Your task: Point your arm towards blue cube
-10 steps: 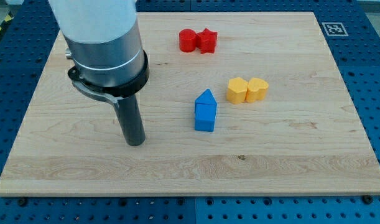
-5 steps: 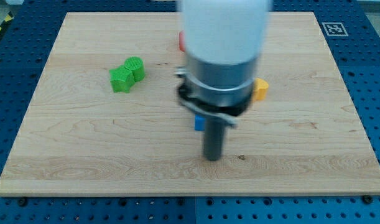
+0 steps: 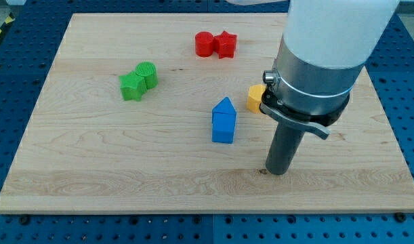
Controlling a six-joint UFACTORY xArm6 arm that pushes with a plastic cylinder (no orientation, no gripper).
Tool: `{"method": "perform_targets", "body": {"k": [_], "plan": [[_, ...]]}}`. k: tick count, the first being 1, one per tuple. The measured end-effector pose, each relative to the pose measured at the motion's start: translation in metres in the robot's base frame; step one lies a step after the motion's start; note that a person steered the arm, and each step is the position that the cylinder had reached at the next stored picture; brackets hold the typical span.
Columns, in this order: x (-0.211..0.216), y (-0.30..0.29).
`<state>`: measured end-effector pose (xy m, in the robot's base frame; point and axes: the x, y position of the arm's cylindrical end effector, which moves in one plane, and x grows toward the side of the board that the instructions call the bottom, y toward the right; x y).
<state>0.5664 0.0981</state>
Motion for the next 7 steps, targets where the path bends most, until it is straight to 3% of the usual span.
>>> {"method": "perform_targets", "body": {"k": [2, 4, 7], "plan": [[-0.002, 0.000], [-0.039, -0.010], [-0.048, -0.103]]}}
